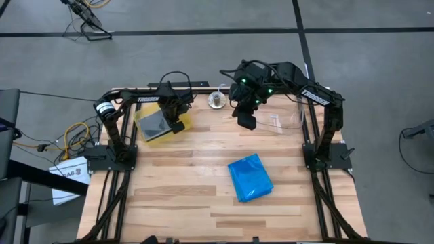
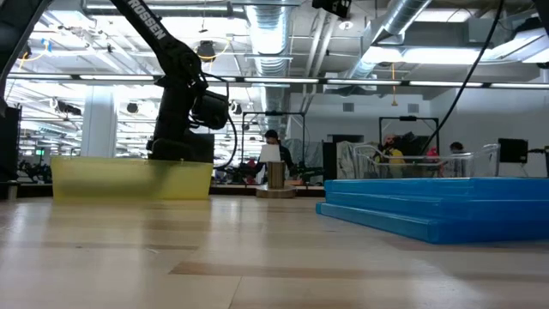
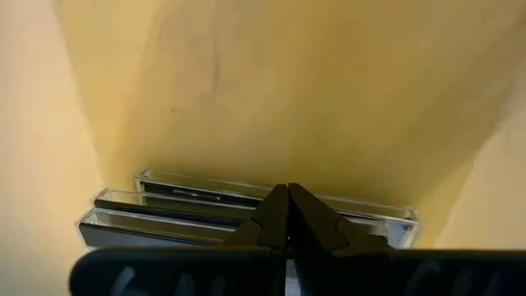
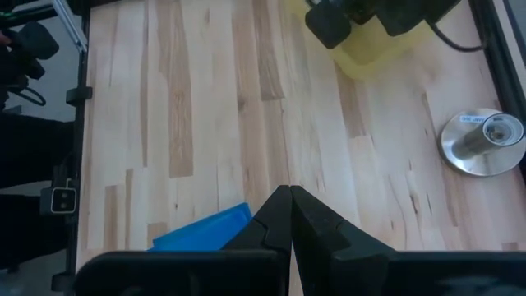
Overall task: Pick & place jewel cases by type
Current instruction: Put the black CD case into the yellow bin, then put the blue CD case into the transparent bin
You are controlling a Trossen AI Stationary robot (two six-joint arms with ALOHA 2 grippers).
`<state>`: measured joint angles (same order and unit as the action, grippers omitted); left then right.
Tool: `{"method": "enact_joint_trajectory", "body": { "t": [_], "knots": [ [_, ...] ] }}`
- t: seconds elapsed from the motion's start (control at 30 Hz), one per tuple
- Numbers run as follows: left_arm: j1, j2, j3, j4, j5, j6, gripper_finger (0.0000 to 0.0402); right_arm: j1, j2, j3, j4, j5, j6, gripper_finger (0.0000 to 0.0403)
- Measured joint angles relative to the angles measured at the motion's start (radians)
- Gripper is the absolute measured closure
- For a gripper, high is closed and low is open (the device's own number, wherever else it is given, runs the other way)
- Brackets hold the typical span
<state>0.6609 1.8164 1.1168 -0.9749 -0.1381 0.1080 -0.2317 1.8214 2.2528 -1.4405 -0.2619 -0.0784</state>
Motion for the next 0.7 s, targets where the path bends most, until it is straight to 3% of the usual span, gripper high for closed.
{"method": "enact_joint_trajectory", "body": {
  "t": [0.53,0.7],
  "knots": [
    [0.002,-0.172,-0.003,0.023,-0.054,-0.040,0.0401,0.000,0.000,0.000,0.012,0.000,0.002,0.0403],
    [0.003,-0.268,-0.003,0.069,0.037,-0.129,0.0401,0.001,0.000,0.000,-0.030,-0.002,0.030,0.0403]
  ]
}}
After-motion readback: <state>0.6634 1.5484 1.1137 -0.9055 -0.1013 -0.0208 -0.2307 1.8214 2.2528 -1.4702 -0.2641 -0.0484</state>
